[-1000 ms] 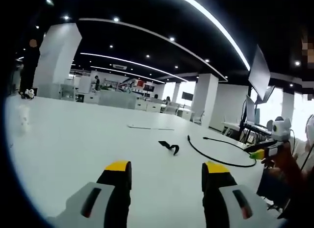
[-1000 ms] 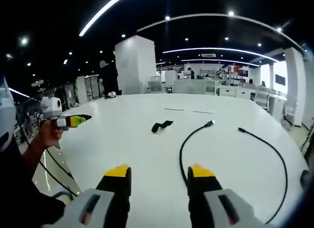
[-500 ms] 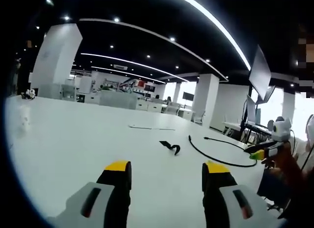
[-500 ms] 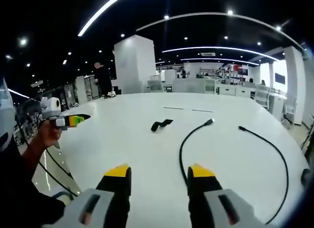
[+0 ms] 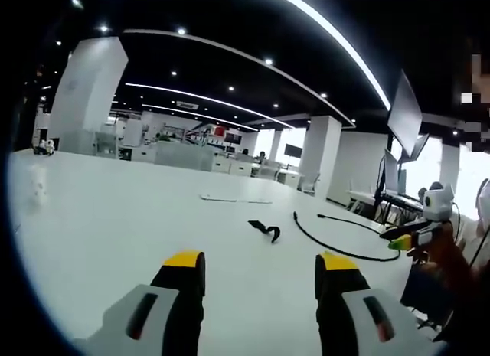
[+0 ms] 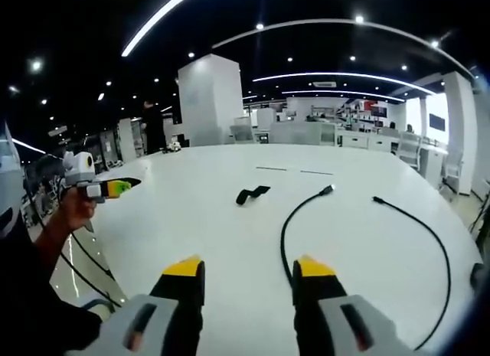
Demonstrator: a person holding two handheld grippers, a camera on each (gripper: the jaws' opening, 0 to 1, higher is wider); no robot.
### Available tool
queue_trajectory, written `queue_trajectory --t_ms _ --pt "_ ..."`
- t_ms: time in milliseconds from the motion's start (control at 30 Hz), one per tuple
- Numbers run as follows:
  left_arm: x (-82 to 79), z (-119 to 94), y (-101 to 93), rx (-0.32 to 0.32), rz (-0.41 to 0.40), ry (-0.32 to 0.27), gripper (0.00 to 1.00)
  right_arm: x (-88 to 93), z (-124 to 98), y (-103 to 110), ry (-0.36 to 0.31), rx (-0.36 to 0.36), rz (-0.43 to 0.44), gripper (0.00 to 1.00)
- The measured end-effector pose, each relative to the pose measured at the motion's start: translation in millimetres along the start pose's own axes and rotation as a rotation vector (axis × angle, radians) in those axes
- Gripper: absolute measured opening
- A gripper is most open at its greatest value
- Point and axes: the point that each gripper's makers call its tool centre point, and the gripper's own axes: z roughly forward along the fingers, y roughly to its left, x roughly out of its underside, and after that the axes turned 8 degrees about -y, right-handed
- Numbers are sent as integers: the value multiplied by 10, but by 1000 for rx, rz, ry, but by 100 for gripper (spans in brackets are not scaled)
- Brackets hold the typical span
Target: Find the charging cable on the desk, coil it up and secure with Velcro.
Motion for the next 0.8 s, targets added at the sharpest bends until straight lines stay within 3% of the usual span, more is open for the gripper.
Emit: queue_trajectory --t_ms 533,800 --pt "30 -12 -45 -3 8 12 58 61 37 -2 10 -13 11 47" --pt "-62 -53 4 -17 19 -3 58 26 123 32 4 -27 0 48"
